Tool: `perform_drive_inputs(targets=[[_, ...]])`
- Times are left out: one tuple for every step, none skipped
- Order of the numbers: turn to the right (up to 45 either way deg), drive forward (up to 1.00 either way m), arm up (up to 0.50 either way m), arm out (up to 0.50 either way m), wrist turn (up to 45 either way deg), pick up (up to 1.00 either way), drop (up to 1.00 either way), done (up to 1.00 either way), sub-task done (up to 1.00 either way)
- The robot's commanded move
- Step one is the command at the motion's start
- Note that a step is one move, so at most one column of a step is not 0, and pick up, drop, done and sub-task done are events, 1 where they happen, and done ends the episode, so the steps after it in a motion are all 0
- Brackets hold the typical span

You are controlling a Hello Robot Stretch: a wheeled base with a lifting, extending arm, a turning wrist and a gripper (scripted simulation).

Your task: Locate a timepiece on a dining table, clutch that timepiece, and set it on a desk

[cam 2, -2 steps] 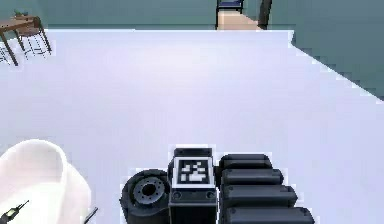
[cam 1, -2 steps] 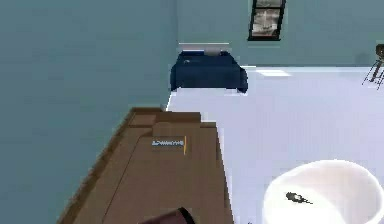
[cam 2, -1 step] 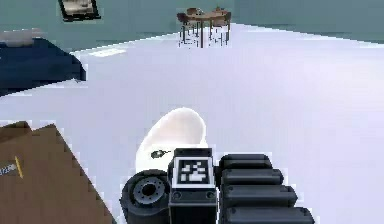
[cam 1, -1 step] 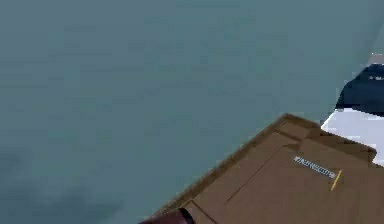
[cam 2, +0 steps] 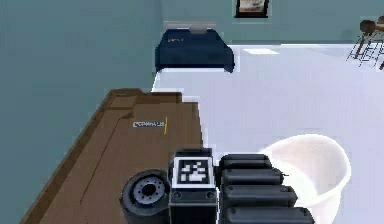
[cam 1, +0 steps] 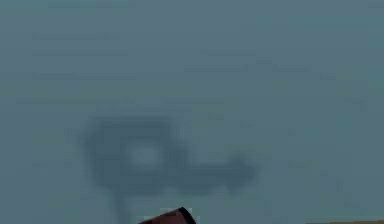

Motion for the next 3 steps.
perform_drive_inputs(targets=[[0.0,0.0,0.0,0.4,0.0,0.0,0.0,0.0,0.0],[0.0,0.0,0.0,0.0,45.0,0.0,0.0,0.0,0.0],[0.0,0.0,0.0,0.02,0.0,0.0,0.0,0.0,0.0]])
